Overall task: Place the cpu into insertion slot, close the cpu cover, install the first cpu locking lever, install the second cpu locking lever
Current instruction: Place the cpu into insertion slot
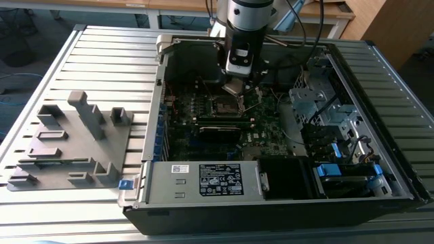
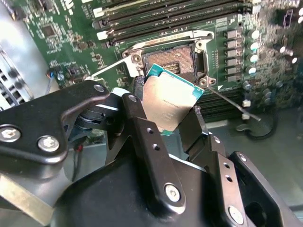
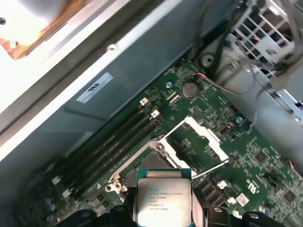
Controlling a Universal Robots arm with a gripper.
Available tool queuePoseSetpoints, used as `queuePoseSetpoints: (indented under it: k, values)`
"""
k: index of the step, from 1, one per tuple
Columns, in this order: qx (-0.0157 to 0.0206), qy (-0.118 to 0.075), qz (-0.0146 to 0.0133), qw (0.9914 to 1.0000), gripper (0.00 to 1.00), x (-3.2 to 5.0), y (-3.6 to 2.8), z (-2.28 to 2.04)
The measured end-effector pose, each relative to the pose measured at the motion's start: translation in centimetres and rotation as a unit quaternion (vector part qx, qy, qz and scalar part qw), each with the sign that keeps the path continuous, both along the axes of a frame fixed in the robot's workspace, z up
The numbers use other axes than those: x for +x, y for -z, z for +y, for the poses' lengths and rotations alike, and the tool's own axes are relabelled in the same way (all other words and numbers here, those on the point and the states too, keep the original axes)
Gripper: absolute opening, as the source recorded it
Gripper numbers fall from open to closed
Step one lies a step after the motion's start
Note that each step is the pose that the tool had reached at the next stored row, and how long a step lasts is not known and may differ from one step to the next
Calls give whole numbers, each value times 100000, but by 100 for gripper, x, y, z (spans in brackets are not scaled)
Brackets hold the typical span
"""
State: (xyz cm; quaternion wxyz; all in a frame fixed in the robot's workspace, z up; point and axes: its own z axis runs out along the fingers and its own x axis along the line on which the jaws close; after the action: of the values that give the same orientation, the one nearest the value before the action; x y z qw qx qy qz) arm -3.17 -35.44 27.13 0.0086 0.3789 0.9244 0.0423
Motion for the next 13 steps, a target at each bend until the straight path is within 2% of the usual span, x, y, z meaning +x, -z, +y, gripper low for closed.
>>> queuePoseSetpoints:
  k: [4, 7, 10, 13]
  values:
    - [-44, 3396, 0, 99942, 54, 0, 3, 0]
    - [-53, 6089, 1, 99814, 54, 0, 4, 0]
    - [-62, 8829, 1, 99609, 54, 0, 6, 0]
    - [-73, 11511, 0, 99335, 54, 0, 8, 0]
